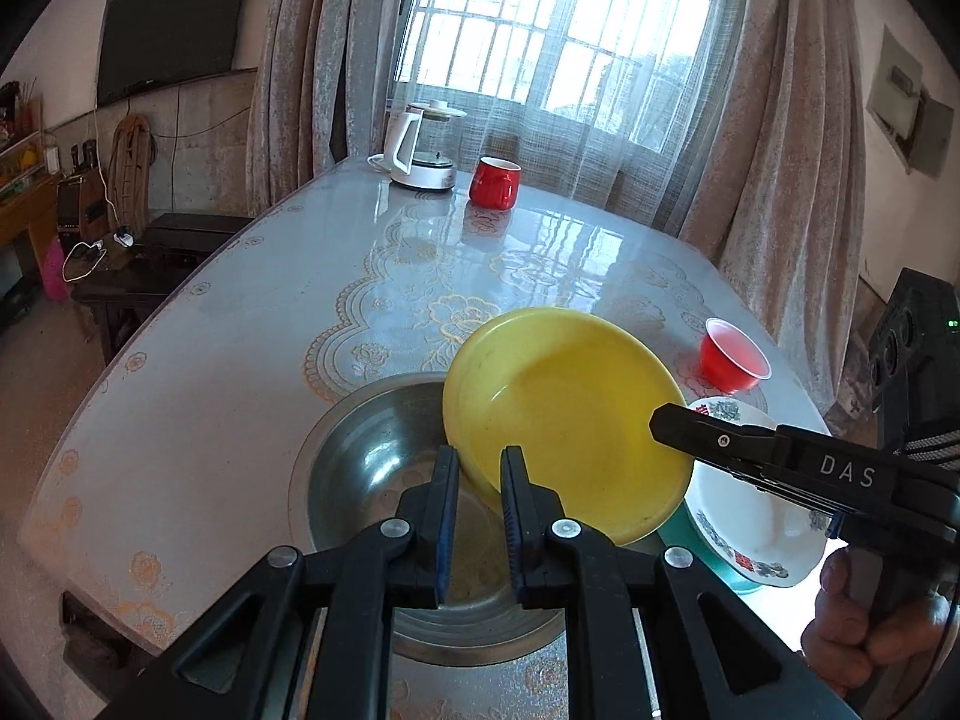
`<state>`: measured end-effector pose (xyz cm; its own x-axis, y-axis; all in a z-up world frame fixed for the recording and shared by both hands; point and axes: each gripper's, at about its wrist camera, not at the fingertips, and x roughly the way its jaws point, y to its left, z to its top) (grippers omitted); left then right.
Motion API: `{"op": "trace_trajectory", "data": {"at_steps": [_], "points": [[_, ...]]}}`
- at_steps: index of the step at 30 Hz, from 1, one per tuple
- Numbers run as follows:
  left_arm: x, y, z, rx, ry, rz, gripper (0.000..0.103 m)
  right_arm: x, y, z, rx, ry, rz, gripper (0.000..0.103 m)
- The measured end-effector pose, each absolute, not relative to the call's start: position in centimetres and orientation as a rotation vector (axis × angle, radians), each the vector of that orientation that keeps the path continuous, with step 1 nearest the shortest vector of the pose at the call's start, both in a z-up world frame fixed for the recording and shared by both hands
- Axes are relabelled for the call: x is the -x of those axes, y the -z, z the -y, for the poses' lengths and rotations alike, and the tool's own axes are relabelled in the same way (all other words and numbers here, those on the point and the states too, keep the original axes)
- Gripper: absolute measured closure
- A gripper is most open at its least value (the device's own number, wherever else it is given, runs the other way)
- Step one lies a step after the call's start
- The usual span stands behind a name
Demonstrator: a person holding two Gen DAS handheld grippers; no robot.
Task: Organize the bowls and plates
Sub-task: 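Lift the yellow bowl and lower it into the steel basin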
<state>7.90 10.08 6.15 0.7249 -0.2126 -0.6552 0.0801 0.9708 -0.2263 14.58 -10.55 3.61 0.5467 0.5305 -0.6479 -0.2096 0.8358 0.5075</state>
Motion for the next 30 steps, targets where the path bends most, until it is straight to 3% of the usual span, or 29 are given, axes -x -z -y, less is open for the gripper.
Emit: {"op": "trace_trajectory", "data": {"at_steps": [30], "points": [[-9.1, -1.4, -12.5, 0.199, 0.106, -0.868, 0.089, -15.0, 1.3, 5.7, -0.253, -0.475, -1.031, 0.089]]}}
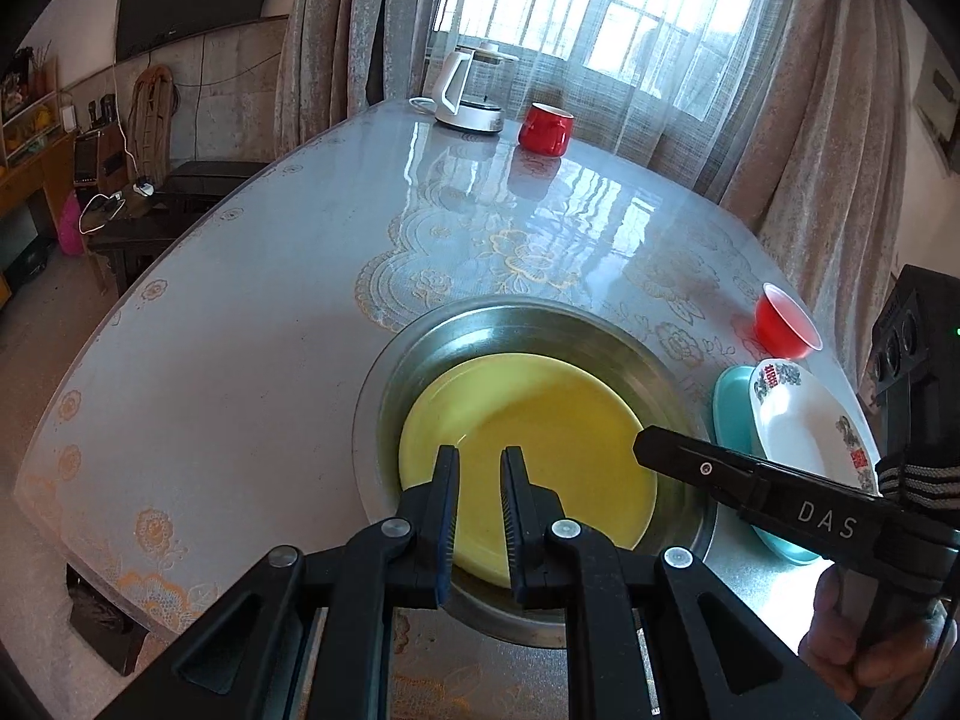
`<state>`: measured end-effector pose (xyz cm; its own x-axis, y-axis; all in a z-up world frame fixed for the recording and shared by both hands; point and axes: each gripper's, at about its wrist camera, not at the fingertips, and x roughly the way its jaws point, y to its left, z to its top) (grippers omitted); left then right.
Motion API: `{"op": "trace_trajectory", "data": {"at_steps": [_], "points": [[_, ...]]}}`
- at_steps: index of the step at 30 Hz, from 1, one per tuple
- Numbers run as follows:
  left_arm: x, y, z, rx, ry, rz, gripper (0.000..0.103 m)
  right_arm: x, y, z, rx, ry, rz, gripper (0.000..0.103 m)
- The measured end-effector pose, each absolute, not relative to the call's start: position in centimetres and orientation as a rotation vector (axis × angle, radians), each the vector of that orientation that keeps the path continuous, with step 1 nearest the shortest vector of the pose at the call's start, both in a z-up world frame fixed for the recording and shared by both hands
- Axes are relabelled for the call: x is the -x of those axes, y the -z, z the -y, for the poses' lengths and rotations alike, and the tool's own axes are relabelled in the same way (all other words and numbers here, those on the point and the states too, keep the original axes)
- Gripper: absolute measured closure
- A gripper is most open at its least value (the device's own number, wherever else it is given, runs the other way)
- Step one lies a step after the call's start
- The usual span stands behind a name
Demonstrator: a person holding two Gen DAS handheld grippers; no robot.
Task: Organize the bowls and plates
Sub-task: 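Lift the yellow bowl and lower it into the steel basin, then open the right gripper and withdraw it from the yellow bowl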
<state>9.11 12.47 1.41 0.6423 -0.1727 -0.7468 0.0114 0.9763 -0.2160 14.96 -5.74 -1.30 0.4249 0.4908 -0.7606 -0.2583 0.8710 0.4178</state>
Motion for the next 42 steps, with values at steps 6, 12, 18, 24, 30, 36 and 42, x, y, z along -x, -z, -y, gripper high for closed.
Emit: {"op": "trace_trajectory", "data": {"at_steps": [6, 12, 18, 24, 30, 36, 42], "points": [[-9.4, -0.3, -13.2, 0.209, 0.086, -0.886, 0.089, -14.7, 1.1, 5.3, -0.165, -0.438, -0.996, 0.092], [-9.1, -0.6, -13.4, 0.202, 0.078, -0.858, 0.089, -14.8, 1.2, 3.9, -0.039, -0.411, -0.957, 0.093], [-8.8, -0.7, -13.7, 0.196, 0.06, -0.839, 0.089, -15.7, 1.4, 3.8, -0.006, -0.374, -0.935, 0.095], [-8.8, -0.7, -13.3, 0.171, 0.051, -0.826, 0.089, -17.0, 1.5, 3.2, -0.015, -0.368, -0.93, 0.096], [-8.6, -0.5, -13.0, 0.162, 0.054, -0.825, 0.089, -16.2, 1.8, 2.7, 0.009, -0.395, -0.939, 0.095], [-8.2, -0.7, -12.6, 0.155, 0.06, -0.822, 0.089, -14.9, 1.6, 2.4, 0.09, -0.363, -0.921, 0.095], [-8.2, -1.0, -12.0, 0.135, 0.057, -0.822, 0.089, -15.2, 1.6, 3.2, -0.012, -0.399, -0.934, 0.082]]}}
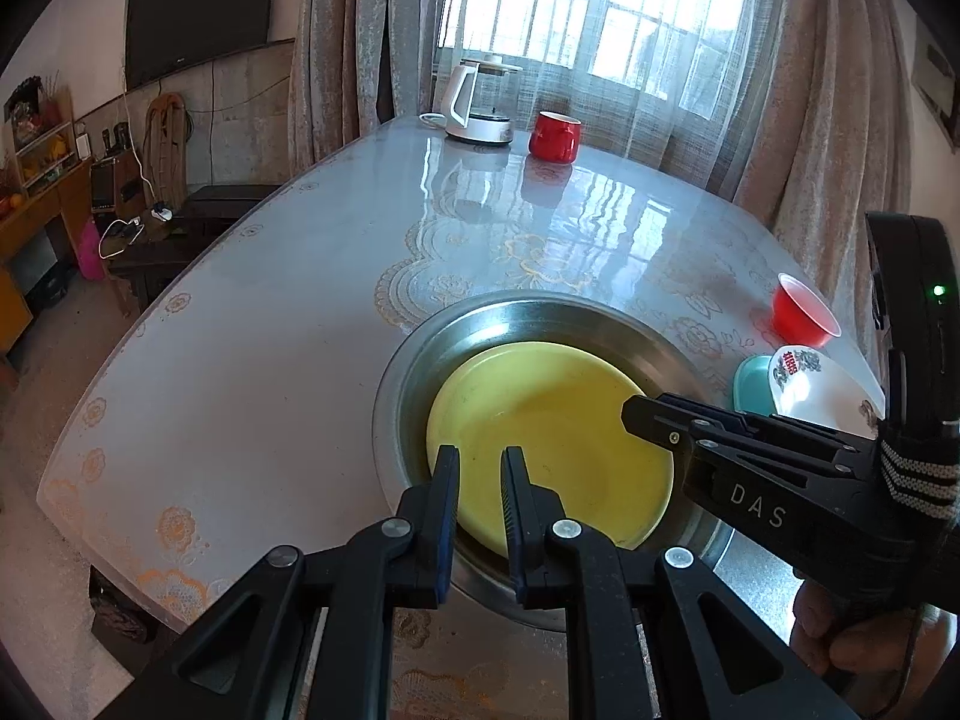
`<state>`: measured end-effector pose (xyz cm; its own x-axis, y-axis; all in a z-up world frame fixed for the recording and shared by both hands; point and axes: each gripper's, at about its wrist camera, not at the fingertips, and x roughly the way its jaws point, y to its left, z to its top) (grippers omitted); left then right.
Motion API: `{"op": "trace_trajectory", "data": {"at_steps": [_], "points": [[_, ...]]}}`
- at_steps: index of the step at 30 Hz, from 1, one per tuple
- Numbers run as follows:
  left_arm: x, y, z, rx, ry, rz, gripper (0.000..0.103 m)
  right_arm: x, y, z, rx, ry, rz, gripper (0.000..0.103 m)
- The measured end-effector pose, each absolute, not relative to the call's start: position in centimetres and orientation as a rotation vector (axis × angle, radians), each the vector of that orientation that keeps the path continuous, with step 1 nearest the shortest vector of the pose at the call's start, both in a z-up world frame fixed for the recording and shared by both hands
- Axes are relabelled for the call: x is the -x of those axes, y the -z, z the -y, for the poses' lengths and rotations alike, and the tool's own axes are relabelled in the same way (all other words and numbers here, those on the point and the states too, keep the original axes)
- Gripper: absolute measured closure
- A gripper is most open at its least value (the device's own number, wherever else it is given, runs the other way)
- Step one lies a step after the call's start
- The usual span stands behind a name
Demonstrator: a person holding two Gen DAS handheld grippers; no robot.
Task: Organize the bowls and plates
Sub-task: 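Open the right gripper and withdraw it from the yellow bowl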
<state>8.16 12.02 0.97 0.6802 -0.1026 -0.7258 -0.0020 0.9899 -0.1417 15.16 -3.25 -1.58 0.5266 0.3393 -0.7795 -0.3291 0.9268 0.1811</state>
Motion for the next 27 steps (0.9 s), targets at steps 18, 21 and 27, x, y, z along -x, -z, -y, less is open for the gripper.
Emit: {"op": "trace_trajectory", "data": {"at_steps": [18, 21, 27], "points": [[-7.0, -1.8, -10.3, 0.086, 0.062, -0.801, 0.083, -12.8, -1.1, 6.3, -0.123, -0.385, -0.836, 0.071], [-6.9, -2.0, -9.7, 0.074, 0.077, -0.797, 0.082, -12.4, -1.7, 7.6, -0.154, -0.373, -0.815, 0.068], [-6.7, -2.5, -8.0, 0.044, 0.108, -0.789, 0.081, -11.8, -2.4, 10.4, -0.197, -0.329, -0.793, 0.068]]}}
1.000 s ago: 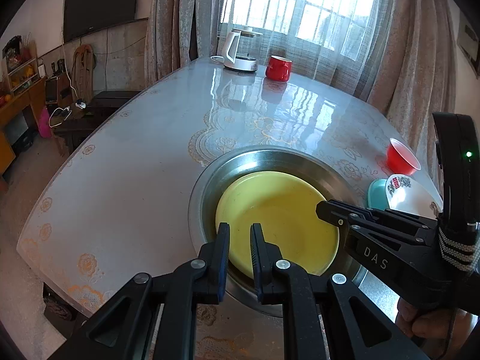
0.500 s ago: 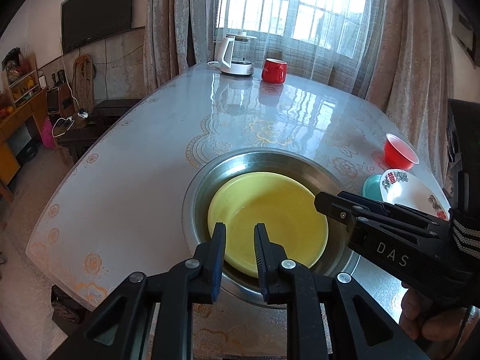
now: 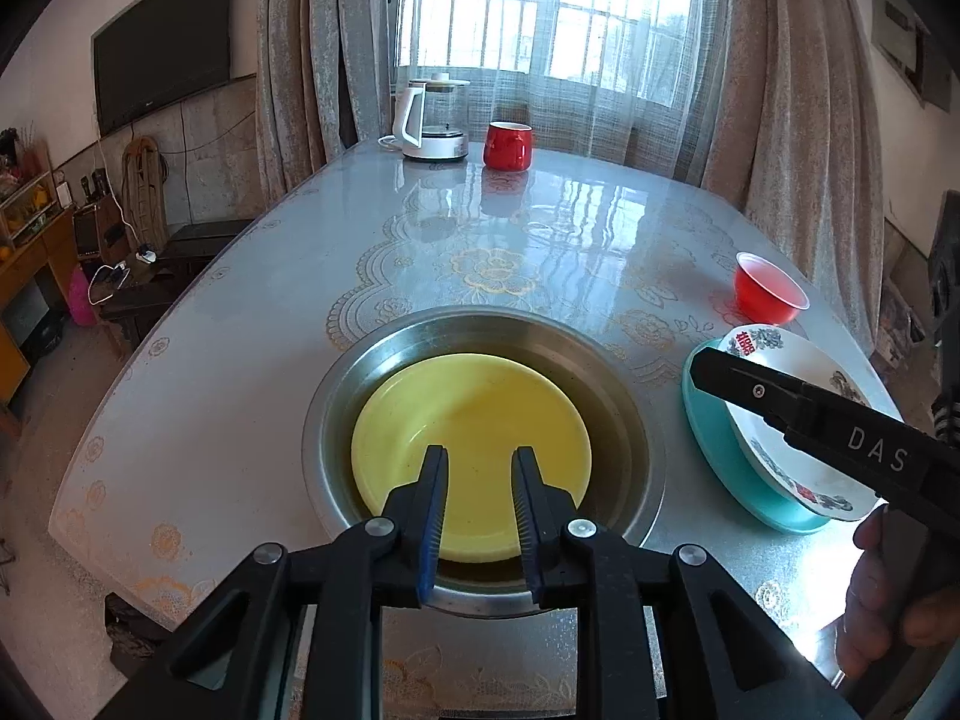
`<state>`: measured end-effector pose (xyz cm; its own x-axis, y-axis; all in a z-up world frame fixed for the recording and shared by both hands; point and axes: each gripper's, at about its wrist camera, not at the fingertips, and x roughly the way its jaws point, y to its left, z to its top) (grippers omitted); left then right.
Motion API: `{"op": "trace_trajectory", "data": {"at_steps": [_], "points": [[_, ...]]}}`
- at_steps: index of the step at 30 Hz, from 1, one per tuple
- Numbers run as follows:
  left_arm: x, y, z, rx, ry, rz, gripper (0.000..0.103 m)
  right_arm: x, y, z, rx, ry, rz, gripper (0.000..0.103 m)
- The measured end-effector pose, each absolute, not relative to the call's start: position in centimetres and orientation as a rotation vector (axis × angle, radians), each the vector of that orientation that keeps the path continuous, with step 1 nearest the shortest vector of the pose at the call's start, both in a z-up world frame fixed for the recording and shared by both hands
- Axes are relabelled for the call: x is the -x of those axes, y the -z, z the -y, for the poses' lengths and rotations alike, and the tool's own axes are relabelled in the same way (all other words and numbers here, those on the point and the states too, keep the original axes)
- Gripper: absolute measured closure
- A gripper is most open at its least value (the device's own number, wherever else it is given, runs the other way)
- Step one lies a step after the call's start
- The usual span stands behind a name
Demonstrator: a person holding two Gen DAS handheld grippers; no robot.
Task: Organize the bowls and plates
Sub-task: 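Open the right gripper and withdraw it from the yellow bowl, then move the right gripper over the plates to the red bowl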
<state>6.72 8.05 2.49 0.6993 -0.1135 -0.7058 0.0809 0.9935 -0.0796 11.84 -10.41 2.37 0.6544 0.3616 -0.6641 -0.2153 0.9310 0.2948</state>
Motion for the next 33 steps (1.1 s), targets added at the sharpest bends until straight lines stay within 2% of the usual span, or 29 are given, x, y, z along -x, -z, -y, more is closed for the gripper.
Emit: {"op": "trace_trajectory", "data": {"at_steps": [4, 11, 18, 22, 29, 33], "points": [[-6.9, -2.9, -6.2, 0.018, 0.143, -0.784, 0.08, -11.5, -2.3, 12.9, -0.24, -0.28, -0.796, 0.068], [-7.9, -4.0, -1.7, -0.031, 0.235, -0.774, 0.071, -11.1, -3.0, 17.6, -0.308, -0.187, -0.766, 0.067], [-9.1, -5.0, 3.6, -0.089, 0.309, -0.779, 0.071, -10.2, -3.1, 22.3, -0.36, -0.117, -0.741, 0.066], [-10.1, -5.5, 5.8, -0.121, 0.324, -0.778, 0.061, -10.1, -3.1, 25.1, -0.402, -0.084, -0.734, 0.066], [-12.4, -5.6, 7.8, -0.137, 0.277, -0.797, 0.061, -10.7, -3.0, 28.3, -0.445, -0.05, -0.729, 0.066], [-14.2, -5.0, 7.9, -0.071, 0.292, -0.87, 0.061, -11.1, -2.8, 29.9, -0.474, -0.034, -0.732, 0.066]]}}
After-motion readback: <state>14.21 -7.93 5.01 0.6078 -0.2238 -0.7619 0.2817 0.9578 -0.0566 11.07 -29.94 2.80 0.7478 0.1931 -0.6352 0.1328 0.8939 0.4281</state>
